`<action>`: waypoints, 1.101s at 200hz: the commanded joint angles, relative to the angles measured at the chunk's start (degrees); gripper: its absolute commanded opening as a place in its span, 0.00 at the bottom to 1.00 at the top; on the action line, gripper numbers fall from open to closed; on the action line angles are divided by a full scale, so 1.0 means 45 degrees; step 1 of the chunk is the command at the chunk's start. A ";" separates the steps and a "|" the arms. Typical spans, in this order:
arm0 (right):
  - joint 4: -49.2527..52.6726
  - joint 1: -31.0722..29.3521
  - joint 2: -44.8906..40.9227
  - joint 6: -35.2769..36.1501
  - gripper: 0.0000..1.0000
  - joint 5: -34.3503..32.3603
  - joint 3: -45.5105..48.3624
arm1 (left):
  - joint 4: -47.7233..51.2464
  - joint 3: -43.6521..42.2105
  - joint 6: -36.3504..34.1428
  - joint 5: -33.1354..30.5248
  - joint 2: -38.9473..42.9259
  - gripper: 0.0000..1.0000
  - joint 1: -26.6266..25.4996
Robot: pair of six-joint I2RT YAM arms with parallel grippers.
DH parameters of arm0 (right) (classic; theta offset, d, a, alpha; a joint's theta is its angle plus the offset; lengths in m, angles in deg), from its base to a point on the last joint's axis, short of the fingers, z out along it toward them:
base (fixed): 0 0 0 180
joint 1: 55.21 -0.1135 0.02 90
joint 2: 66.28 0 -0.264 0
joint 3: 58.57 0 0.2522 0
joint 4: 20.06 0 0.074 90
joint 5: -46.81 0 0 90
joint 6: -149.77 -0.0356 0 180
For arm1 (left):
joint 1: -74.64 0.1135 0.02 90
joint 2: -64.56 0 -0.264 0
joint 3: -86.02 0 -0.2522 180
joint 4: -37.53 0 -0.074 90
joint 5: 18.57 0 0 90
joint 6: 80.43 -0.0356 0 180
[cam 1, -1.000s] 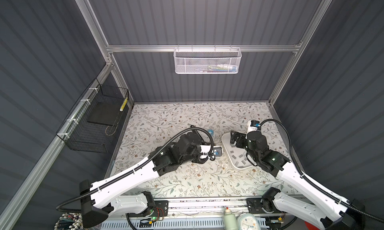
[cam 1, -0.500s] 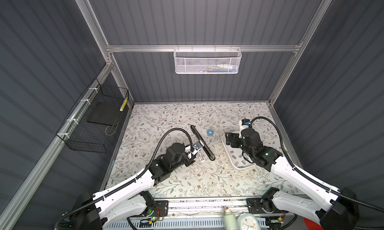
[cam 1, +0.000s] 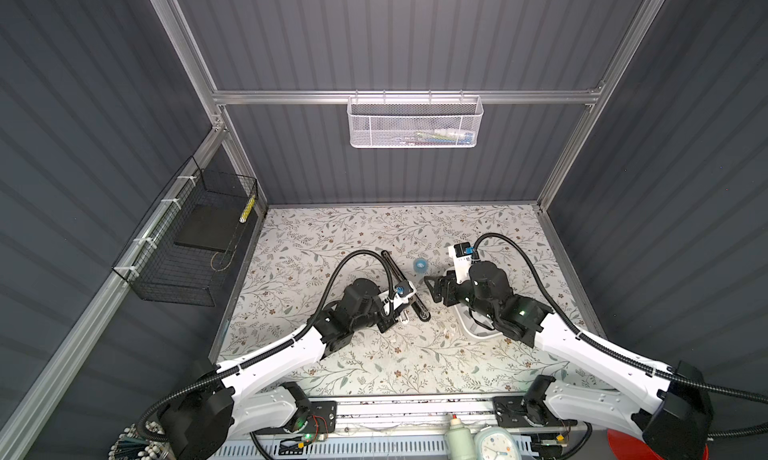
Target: Load the staples into the stapler
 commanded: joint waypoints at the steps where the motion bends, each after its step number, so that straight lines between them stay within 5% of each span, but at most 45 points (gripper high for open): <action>1: -0.0491 -0.0035 -0.0395 0.0076 0.77 0.0269 0.0163 | -0.0711 -0.0114 0.0277 0.0283 0.0607 0.00 -0.0013; 65: -0.1177 -0.0054 -0.1110 -0.0029 0.71 0.0775 0.0732 | -0.1857 -0.1184 0.0638 -0.0444 0.1454 0.00 0.0140; 119: -0.1005 -0.0087 -0.1004 0.0340 0.71 0.1006 0.0505 | -0.1364 -0.1008 0.0515 0.0337 0.1861 0.00 0.0176; 220: -0.1100 -0.0418 0.0830 0.0413 0.70 0.1669 -0.0059 | -0.0883 -0.0598 0.0020 0.1014 0.1589 0.00 0.0189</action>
